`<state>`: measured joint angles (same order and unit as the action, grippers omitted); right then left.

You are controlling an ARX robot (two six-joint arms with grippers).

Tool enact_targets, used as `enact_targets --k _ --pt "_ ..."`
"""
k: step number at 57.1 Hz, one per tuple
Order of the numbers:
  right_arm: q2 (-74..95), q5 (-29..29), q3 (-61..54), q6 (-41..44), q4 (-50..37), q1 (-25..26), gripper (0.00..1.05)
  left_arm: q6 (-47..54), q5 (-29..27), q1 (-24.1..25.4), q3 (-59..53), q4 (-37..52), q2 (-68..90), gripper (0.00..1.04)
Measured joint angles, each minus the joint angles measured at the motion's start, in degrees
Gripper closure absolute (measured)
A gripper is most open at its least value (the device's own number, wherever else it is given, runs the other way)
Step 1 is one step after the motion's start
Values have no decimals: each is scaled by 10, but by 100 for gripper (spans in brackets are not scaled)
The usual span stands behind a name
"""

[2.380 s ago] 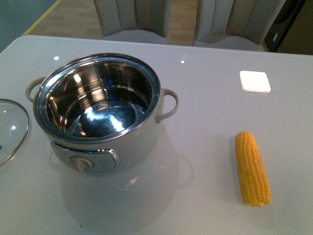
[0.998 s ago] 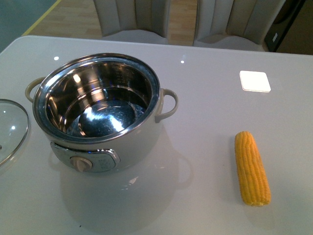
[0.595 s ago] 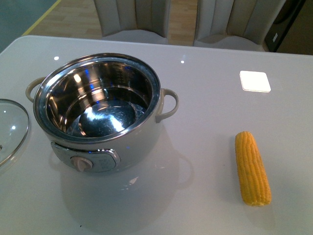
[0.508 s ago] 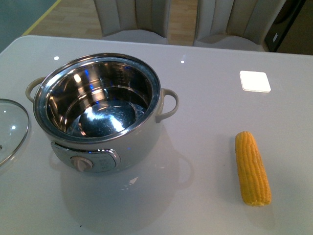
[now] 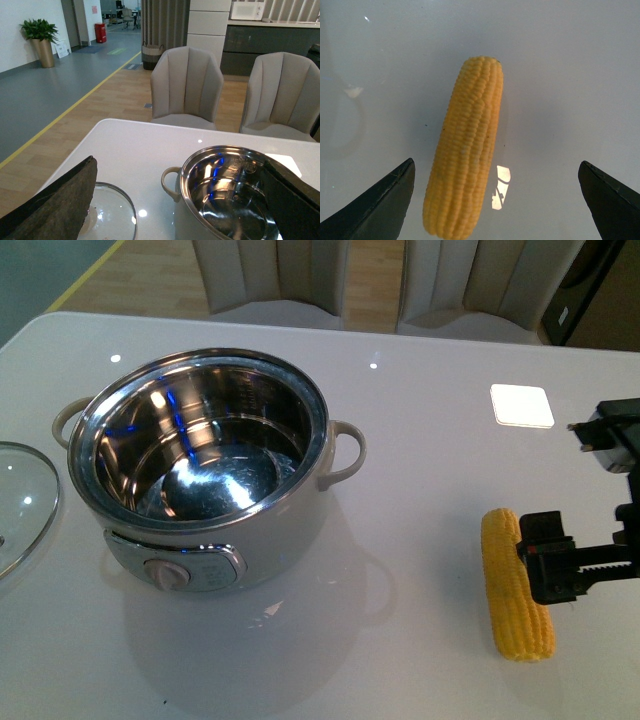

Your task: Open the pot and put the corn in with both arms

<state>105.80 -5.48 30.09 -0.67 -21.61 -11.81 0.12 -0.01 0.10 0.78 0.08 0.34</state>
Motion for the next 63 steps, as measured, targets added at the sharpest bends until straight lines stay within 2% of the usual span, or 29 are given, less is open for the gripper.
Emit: enact_targets --k 28,50,52,56,63 --pt "152 -31 95 -38 11 -23 9 0 0 0 0 0 0 7" --pt "216 -48 124 -44 12 -31 9 0 0 0 0 0 0 7" --pt "219 -49 124 -45 12 -32 13 0 0 0 0 0 0 7" --pt "223 -48 124 -45 12 -33 28 0 0 0 0 0 0 7" --pt "223 -48 124 -45 12 -33 47 0 0 0 0 0 0 7"
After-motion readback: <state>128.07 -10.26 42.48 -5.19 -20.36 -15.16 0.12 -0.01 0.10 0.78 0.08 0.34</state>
